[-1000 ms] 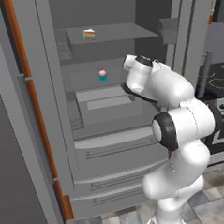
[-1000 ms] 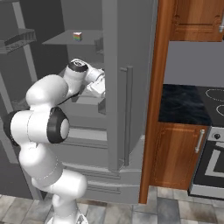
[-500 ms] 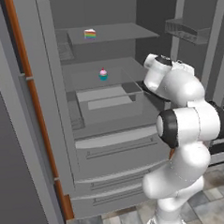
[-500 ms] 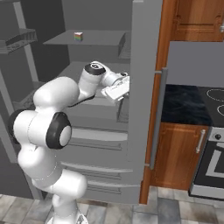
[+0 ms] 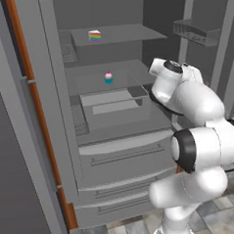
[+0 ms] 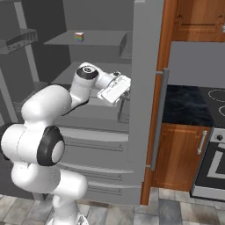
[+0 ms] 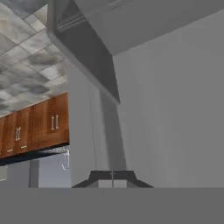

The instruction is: Take the cake and cupcake from the fridge and place them on the empty tray on the dining counter.

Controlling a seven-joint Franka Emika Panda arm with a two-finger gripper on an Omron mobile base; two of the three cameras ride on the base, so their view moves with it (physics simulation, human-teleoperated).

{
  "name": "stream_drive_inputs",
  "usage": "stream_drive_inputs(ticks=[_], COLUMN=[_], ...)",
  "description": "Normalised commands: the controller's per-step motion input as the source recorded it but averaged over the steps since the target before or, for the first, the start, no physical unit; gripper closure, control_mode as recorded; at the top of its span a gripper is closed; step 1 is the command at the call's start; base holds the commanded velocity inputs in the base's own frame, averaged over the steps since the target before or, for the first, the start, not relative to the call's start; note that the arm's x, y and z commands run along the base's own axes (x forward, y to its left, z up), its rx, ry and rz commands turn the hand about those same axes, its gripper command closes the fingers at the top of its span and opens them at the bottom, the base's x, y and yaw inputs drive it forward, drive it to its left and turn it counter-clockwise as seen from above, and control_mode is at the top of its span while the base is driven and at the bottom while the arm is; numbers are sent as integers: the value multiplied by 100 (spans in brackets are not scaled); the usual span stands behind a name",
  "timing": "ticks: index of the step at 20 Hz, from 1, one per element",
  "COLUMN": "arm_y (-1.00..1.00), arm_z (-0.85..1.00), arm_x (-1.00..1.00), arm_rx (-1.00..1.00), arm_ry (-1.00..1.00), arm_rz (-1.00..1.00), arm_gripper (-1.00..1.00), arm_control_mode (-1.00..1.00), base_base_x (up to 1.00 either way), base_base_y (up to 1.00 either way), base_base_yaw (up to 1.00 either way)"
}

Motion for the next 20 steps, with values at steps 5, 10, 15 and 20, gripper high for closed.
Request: stream_drive_inputs(ticks=[5,10,15,20], arm_y=[85,7,28,70], arm_z=[47,21,0,0], arm_x=[-39,-29,-2,0], arm_rx=[-2,22,25,2], arm_ry=[-13,-12,10,31], arm_rz=[31,52,62,76], arm_gripper=[100,100,100,100], arm_control_mode=[-100,-100,-100,-100], base_base_x=[0,0,0,0], base_base_y=[0,0,0,0], base_base_yaw=[0,0,0,0])
